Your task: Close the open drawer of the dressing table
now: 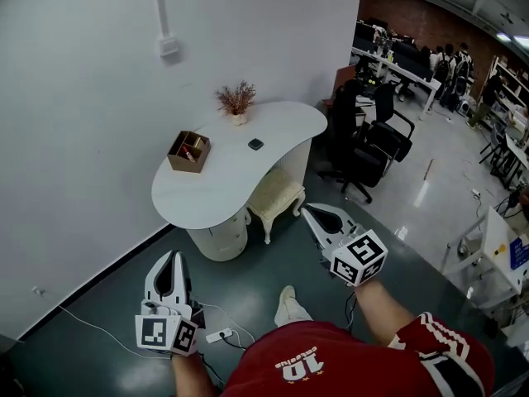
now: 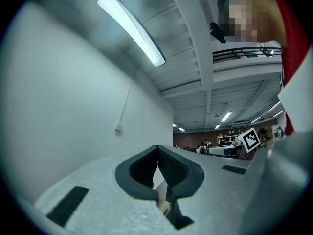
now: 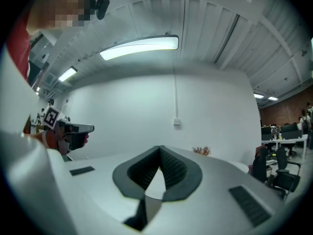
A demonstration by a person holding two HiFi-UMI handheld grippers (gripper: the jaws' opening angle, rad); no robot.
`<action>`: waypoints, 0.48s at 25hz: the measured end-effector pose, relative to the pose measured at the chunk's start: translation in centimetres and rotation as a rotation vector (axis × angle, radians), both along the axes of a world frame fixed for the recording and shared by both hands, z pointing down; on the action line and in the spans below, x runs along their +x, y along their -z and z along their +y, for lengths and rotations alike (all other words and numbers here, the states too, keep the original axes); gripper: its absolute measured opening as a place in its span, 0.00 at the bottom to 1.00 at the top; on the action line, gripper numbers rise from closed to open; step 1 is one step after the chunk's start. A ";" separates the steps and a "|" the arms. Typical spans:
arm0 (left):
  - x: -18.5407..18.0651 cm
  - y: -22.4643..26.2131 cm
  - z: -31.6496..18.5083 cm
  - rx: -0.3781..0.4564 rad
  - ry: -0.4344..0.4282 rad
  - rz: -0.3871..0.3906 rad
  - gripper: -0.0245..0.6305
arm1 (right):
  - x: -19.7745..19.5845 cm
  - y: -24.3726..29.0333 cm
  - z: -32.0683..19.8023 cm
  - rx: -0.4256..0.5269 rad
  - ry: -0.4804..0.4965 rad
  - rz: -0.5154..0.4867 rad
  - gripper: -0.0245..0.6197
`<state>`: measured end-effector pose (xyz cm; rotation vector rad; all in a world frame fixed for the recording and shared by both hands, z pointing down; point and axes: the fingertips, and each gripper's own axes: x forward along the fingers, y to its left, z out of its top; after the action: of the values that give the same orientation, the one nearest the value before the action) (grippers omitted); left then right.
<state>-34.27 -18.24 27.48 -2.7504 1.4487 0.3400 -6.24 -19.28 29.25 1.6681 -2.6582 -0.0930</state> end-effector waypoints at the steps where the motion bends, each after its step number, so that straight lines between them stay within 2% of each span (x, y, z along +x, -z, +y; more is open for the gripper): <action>1: 0.2 -0.1 0.1 0.005 0.002 -0.016 0.04 | 0.0 0.0 0.0 0.002 -0.003 -0.002 0.05; 4: 0.9 -0.4 0.6 0.009 -0.002 -0.045 0.04 | -0.2 0.1 0.0 0.009 0.001 0.006 0.04; 12: 1.4 -0.9 1.0 0.002 0.000 -0.050 0.04 | -1.2 -0.3 -0.5 0.002 0.040 0.004 0.04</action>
<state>-32.89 -17.25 28.42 -2.7366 1.4364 0.2709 -7.48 -19.83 29.52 1.6135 -2.6899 -0.0994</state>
